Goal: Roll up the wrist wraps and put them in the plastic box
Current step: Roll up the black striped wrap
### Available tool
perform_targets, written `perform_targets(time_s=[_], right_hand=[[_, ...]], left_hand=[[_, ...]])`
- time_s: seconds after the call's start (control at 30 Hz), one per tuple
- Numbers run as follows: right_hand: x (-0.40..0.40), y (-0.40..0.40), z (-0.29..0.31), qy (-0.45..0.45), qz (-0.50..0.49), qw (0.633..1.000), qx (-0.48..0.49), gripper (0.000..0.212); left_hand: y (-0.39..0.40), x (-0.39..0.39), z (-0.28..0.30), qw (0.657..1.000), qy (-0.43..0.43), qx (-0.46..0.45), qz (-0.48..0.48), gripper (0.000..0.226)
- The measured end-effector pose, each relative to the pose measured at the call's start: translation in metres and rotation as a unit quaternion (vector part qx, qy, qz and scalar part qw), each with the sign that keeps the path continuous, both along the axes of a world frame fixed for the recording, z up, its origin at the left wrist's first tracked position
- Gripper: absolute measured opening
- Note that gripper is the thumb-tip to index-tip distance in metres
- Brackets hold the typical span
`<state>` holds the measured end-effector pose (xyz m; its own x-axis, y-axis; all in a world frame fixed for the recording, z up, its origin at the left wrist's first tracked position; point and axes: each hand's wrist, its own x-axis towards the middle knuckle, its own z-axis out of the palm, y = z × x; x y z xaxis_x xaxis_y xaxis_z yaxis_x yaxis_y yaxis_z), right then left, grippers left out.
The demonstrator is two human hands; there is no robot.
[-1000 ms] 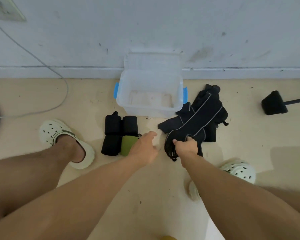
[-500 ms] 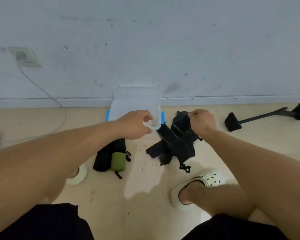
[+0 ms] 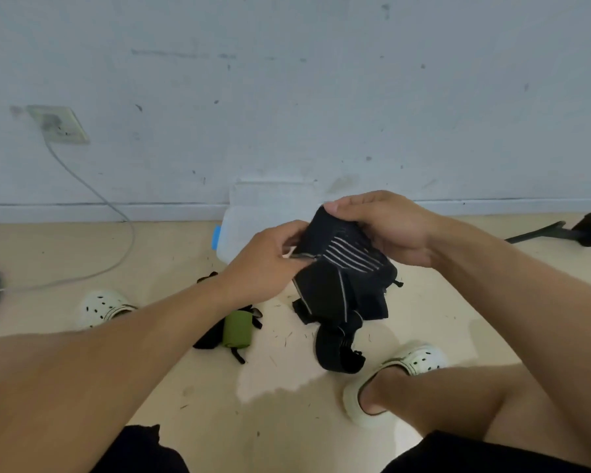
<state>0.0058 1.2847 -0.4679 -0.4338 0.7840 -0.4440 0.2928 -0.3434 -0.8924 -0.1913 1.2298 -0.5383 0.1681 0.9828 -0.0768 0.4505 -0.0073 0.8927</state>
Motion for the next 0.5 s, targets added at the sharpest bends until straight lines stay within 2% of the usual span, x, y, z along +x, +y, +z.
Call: perform_targets(time_s=[0.03, 0.17, 0.3, 0.4, 0.5], right_hand=[[-0.005, 0.005, -0.003, -0.012, -0.015, 1.0, 0.009, 0.031], [-0.019, 0.024, -0.027, -0.024, -0.081, 0.996, 0.013, 0.03], [-0.031, 0.032, -0.044, -0.074, -0.048, 0.996, 0.032, 0.03], [-0.04, 0.034, -0.064, -0.159, -0.003, 0.986, 0.059, 0.042], [-0.039, 0.032, -0.098, -0.234, 0.026, 0.969, 0.074, 0.039]], left_hand=[[0.0, 0.0, 0.003, 1.0, -0.003, -0.005, 0.024, 0.019], [0.006, -0.006, 0.006, 0.992, -0.02, -0.045, 0.113, 0.022], [0.012, -0.011, 0.004, 0.986, -0.038, -0.054, 0.152, 0.025], [0.013, -0.016, 0.008, 0.983, -0.05, -0.058, 0.165, 0.027], [0.012, -0.019, 0.009, 0.982, -0.045, -0.061, 0.171, 0.028]])
